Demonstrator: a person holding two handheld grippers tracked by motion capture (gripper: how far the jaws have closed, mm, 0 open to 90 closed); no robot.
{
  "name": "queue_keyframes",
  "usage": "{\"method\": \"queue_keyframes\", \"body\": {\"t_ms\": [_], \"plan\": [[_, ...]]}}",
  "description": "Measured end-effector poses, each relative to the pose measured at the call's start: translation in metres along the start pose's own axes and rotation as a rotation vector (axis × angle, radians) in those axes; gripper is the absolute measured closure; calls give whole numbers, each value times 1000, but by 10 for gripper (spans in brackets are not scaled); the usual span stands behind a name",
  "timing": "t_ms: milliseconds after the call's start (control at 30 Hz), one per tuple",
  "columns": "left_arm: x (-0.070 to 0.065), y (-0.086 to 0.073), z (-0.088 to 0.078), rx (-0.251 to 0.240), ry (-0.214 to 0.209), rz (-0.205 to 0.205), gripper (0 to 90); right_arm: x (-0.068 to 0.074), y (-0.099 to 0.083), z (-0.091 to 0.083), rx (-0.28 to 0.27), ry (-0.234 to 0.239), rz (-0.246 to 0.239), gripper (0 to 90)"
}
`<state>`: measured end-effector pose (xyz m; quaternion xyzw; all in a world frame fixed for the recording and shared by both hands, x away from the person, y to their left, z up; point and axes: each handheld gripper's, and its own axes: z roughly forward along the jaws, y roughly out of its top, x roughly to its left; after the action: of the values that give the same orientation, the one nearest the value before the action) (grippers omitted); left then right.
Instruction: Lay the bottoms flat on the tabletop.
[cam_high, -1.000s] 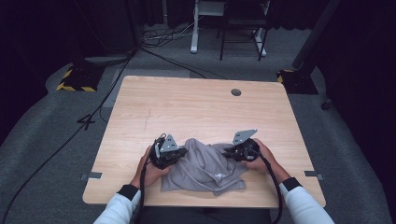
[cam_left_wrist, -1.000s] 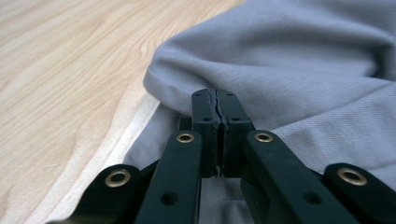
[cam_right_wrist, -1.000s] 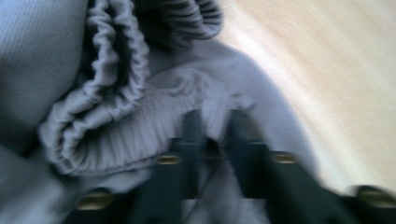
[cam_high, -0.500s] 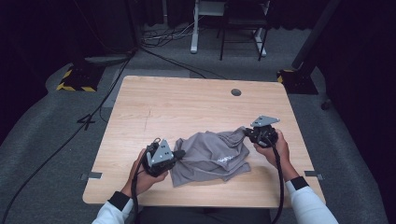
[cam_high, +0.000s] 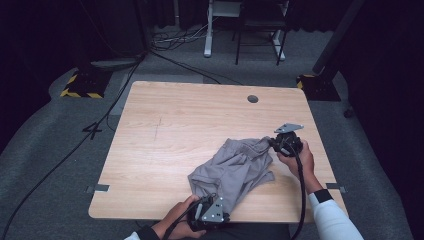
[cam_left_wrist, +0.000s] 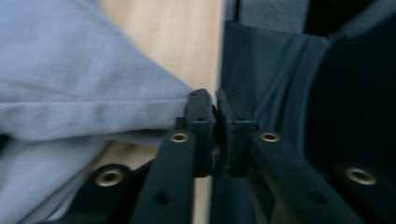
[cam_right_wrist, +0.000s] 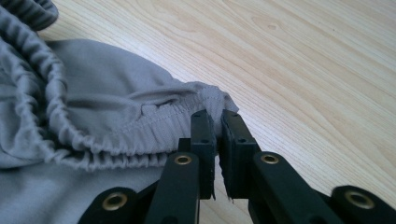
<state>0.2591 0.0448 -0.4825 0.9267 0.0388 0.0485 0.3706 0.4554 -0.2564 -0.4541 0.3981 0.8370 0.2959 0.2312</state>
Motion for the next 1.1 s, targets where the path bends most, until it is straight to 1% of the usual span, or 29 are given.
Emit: {"method": "queue_keyframes", "body": {"t_ms": [33, 67, 100, 167, 200, 233, 267, 333, 367, 433, 467, 500, 533, 600, 633, 667, 700, 733, 767, 800, 833, 867, 900, 933, 967, 1000, 1033, 1067, 1100], "plan": [[1, 1, 0, -7, -1, -16, 700, 0, 0, -1, -3, 1, -1, 837], [2, 1, -1, -23, 6, -21, 659, 1, 0, -2, -8, 5, -3, 834], [3, 1, -4, -40, 29, -33, 587, 1, 1, -3, -16, 12, -5, 832], [10, 2, -14, -89, 46, -83, 439, 1, 1, -5, -29, 17, -9, 809], [12, 2, -18, -110, 66, -103, 380, 1, 1, -6, -34, 13, -5, 783], [16, 2, -25, -133, 95, -119, 334, 1, 1, -6, -39, 13, -3, 781], [21, 3, -32, -155, 122, -138, 314, 1, 1, -7, -43, 10, -3, 759], [31, 4, -47, -207, 196, -174, 268, 1, 1, -8, -53, 1, 5, 609], [38, 4, -54, -232, 221, -201, 260, 2, 1, -9, -54, 2, 7, 613], [56, 6, -65, -262, 267, -237, 250, 2, 1, -12, -64, 14, 14, 539], [67, 8, -67, -267, 296, -249, 241, 2, 1, -14, -72, 20, 18, 533], [80, 9, -67, -259, 317, -265, 237, 2, 0, -17, -82, 31, 24, 532], [93, 10, -65, -255, 325, -289, 237, 3, 0, -19, -87, 49, 29, 519], [118, 13, -54, -202, 363, -312, 231, 5, -3, -21, -74, 95, 30, 488], [131, 13, -47, -187, 355, -336, 237, 8, -6, -22, -72, 102, 17, 488], [143, 13, -38, -157, 339, -360, 237, 12, -9, -23, -67, 104, -1, 480], [153, 12, -29, -126, 339, -377, 238, 18, -15, -22, -44, 135, -19, 476], [161, 12, -20, -111, 320, -394, 238, 18, -15, -22, -44, 135, -19, 476], [168, 12, -11, -98, 296, -409, 238, 21, -18, -21, -36, 154, -17, 463], [173, 12, -4, -85, 276, -426, 236, 24, -20, -19, -28, 179, -26, 441], [177, 14, 3, -78, 267, -443, 229, 29, -24, -14, -3, 198, -41, 416], [180, 15, 9, -75, 249, -456, 229, 29, -24, -14, -3, 198, -41, 416], [182, 17, 13, -82, 227, -471, 229, 32, -25, -12, 5, 213, -47, 396], [183, 19, 18, -83, 223, -477, 232, 33, -26, -10, 5, 240, -57, 388], [183, 22, 22, -78, 216, -475, 284, 37, -28, -7, 20, 259, -81, 395], [183, 24, 26, -64, 212, -468, 284, 37, -28, -7, 20, 259, -81, 395], [181, 26, 30, -27, 239, -461, 329, 39, -28, -5, 38, 245, -90, 430], [180, 27, 34, 6, 260, -449, 397, 41, -28, -3, 49, 236, -107, 493], [180, 26, 37, 20, 243, -433, 487, 43, -29, -2, 56, 236, -123, 526]]}}
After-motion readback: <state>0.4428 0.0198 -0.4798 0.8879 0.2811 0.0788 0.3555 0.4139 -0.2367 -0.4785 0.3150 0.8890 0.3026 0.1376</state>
